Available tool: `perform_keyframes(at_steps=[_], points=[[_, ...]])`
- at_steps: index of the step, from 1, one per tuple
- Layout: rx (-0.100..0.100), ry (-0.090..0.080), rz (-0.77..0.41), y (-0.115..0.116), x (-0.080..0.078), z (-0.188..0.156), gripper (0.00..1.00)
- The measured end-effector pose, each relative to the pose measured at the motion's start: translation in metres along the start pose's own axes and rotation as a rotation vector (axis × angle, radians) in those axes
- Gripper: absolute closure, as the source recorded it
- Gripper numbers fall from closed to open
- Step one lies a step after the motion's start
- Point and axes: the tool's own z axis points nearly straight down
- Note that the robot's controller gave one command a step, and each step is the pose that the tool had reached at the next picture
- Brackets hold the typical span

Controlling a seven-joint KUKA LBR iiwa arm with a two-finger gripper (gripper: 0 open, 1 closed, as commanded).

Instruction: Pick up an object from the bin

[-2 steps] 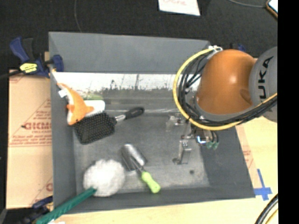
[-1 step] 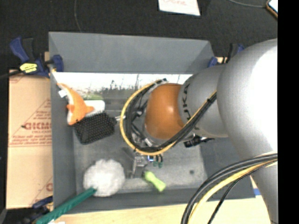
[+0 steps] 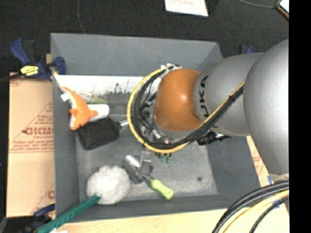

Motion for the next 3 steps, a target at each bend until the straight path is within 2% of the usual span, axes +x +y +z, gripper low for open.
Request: perform_keyframes(at_steps=[1,2,3], points=[[0.001,0.019,-0.078,-0.009,0.004,0.071,0.0],[-0.003,-0.003,0.187,-0.016,-0.002,0.072,0.0],[0.001,0.013,0.119,0.004,0.014,0.071,1.0]])
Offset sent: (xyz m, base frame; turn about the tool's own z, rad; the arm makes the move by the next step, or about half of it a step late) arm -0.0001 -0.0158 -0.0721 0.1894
